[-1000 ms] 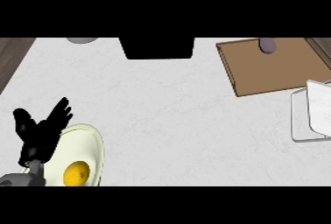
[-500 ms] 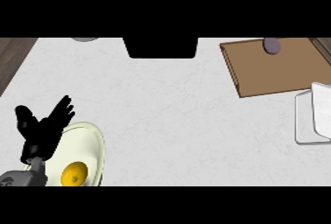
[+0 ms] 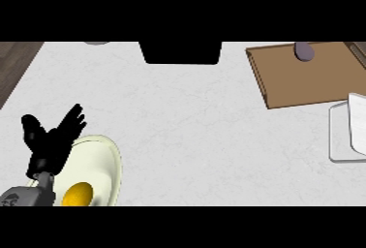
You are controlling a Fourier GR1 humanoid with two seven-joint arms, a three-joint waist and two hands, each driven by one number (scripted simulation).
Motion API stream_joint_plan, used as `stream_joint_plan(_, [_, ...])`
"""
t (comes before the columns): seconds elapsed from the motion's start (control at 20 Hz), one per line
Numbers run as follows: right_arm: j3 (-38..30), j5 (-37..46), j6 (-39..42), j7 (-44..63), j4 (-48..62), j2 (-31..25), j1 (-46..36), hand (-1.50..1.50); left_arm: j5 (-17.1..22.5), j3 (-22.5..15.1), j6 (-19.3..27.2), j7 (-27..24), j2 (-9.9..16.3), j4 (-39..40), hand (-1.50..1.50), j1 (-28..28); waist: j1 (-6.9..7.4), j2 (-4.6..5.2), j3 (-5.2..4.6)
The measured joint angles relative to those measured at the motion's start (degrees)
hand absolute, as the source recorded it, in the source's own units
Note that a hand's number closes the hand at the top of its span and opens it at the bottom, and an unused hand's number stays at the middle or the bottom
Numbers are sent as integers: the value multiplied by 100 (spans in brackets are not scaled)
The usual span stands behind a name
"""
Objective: Pick the squash from the placemat and place it in the tiered shelf
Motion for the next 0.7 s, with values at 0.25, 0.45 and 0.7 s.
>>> stream_joint_plan(0.25, [291,350,-267,-607,665,81,-304,150,-6,-5,8,61,-19,74,0,-60,-3,-5,2])
stream_joint_plan(0.45, [452,493,-385,-1011,1070,173,-544,150,59,64,-138,-11,44,126,0,-27,-12,-11,1])
stream_joint_plan(0.7, [631,608,-396,-1235,1336,237,-789,150,1,79,-95,-31,5,157,0,-26,-43,-23,5])
